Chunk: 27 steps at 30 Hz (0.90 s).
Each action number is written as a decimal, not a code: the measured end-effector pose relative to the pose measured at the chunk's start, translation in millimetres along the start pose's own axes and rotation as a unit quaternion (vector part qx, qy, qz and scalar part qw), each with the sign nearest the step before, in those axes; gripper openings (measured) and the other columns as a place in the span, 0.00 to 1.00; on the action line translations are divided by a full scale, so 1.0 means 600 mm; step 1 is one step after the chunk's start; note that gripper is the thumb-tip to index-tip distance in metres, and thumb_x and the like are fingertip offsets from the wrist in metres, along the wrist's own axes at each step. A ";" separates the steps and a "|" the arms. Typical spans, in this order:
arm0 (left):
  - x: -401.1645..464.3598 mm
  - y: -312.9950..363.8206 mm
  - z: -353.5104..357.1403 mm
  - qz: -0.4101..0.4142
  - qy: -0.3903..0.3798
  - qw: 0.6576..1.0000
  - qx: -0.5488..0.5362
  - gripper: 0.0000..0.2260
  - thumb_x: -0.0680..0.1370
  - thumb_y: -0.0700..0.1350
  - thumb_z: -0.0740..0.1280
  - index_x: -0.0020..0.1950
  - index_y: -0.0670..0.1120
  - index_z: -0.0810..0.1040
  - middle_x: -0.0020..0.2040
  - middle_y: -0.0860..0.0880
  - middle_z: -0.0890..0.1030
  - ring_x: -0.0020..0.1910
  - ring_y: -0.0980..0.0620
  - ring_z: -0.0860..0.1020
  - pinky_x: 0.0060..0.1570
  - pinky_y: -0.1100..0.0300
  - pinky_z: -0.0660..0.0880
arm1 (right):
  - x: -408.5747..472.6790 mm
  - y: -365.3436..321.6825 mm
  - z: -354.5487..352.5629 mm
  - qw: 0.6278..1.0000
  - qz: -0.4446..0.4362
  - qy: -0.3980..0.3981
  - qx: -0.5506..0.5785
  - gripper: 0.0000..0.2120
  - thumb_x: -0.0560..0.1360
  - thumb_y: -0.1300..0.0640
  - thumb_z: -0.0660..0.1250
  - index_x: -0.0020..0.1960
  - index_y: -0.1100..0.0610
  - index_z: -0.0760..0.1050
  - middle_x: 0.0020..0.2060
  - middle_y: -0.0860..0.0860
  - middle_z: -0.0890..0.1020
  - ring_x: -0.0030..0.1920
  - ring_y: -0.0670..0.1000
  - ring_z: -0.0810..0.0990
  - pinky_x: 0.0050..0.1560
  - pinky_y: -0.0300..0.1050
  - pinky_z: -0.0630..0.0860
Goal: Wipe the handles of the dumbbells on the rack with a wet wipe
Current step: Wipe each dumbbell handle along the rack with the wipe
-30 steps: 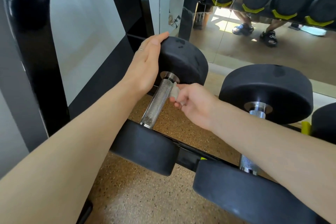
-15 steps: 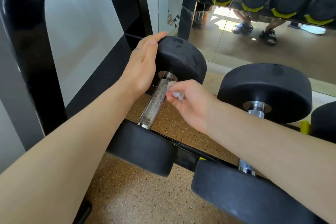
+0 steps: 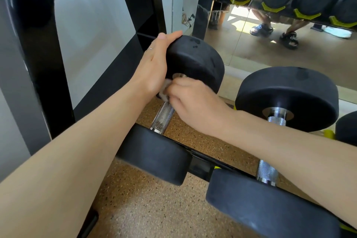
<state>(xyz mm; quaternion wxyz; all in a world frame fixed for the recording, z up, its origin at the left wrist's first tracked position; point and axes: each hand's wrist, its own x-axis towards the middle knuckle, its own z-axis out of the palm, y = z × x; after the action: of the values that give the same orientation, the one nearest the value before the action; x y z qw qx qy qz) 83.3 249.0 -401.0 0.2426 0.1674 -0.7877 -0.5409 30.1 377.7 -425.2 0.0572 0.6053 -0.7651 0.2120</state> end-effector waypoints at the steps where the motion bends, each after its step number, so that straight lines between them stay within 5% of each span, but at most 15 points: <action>1: 0.001 0.000 0.000 0.000 0.001 1.000 -0.003 0.24 0.87 0.57 0.40 0.73 0.63 0.71 0.70 0.59 0.71 0.63 0.66 0.70 0.54 0.77 0.63 | -0.005 -0.009 0.001 0.999 -0.010 -0.023 0.034 0.11 0.78 0.62 0.61 0.51 0.59 0.82 0.46 0.52 0.80 0.48 0.51 0.79 0.51 0.51 0.78; 6: 0.000 -0.006 0.001 -0.005 0.005 1.000 -0.011 0.24 0.87 0.56 0.40 0.73 0.64 0.72 0.71 0.59 0.72 0.66 0.63 0.69 0.57 0.73 0.62 | -0.020 -0.040 -0.007 0.979 -0.084 -0.150 0.111 0.12 0.77 0.62 0.61 0.53 0.57 0.83 0.47 0.52 0.83 0.50 0.52 0.81 0.52 0.51 0.77; 10: 0.000 -0.001 -0.002 0.000 0.001 1.000 -0.008 0.24 0.87 0.56 0.41 0.73 0.62 0.72 0.69 0.58 0.72 0.60 0.70 0.69 0.52 0.81 0.64 | 0.008 0.001 -0.019 0.995 -0.048 -0.082 0.004 0.13 0.79 0.62 0.60 0.60 0.58 0.80 0.55 0.54 0.81 0.56 0.52 0.80 0.58 0.52 0.77; 15: -0.001 0.002 -0.003 0.003 0.006 1.000 -0.004 0.24 0.87 0.54 0.41 0.74 0.62 0.71 0.69 0.60 0.71 0.57 0.75 0.67 0.54 0.79 0.62 | -0.021 -0.038 -0.005 0.987 -0.060 -0.119 0.092 0.16 0.75 0.66 0.61 0.57 0.58 0.82 0.51 0.53 0.83 0.54 0.52 0.81 0.58 0.51 0.76; 18: -0.003 0.004 -0.001 -0.002 0.007 1.000 0.002 0.23 0.87 0.54 0.41 0.74 0.62 0.71 0.67 0.61 0.71 0.57 0.73 0.67 0.53 0.81 0.61 | -0.017 -0.046 -0.029 0.968 -0.031 -0.192 0.161 0.18 0.75 0.65 0.61 0.58 0.53 0.83 0.43 0.39 0.84 0.47 0.35 0.80 0.52 0.33 0.75; 20: -0.001 0.003 0.000 0.001 0.006 1.000 0.002 0.23 0.87 0.54 0.41 0.74 0.61 0.72 0.68 0.60 0.71 0.57 0.73 0.68 0.50 0.81 0.63 | -0.005 -0.031 -0.044 0.968 0.011 -0.172 0.183 0.16 0.78 0.65 0.62 0.58 0.52 0.82 0.36 0.34 0.79 0.40 0.29 0.77 0.44 0.24 0.71; 23: 0.001 0.003 -0.001 0.001 0.005 1.000 0.008 0.23 0.87 0.54 0.41 0.73 0.61 0.71 0.67 0.59 0.72 0.56 0.74 0.68 0.46 0.85 0.63 | 0.006 -0.013 -0.036 0.991 0.027 -0.059 0.119 0.13 0.79 0.62 0.60 0.54 0.54 0.83 0.47 0.46 0.82 0.49 0.40 0.79 0.55 0.42 0.76; 27: -0.001 0.001 0.000 0.003 0.006 1.000 0.003 0.23 0.87 0.55 0.41 0.73 0.63 0.71 0.69 0.60 0.70 0.60 0.70 0.68 0.55 0.76 0.63 | -0.015 -0.021 -0.016 0.984 0.031 -0.125 0.119 0.17 0.79 0.63 0.60 0.61 0.52 0.81 0.57 0.46 0.82 0.59 0.44 0.78 0.65 0.45 0.73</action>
<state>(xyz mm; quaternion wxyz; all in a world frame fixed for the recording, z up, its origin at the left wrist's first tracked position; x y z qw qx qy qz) 83.6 249.7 -400.4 0.2486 0.1694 -0.7885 -0.5364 42.7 387.4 -416.4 -0.1180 0.6057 -0.7536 0.2263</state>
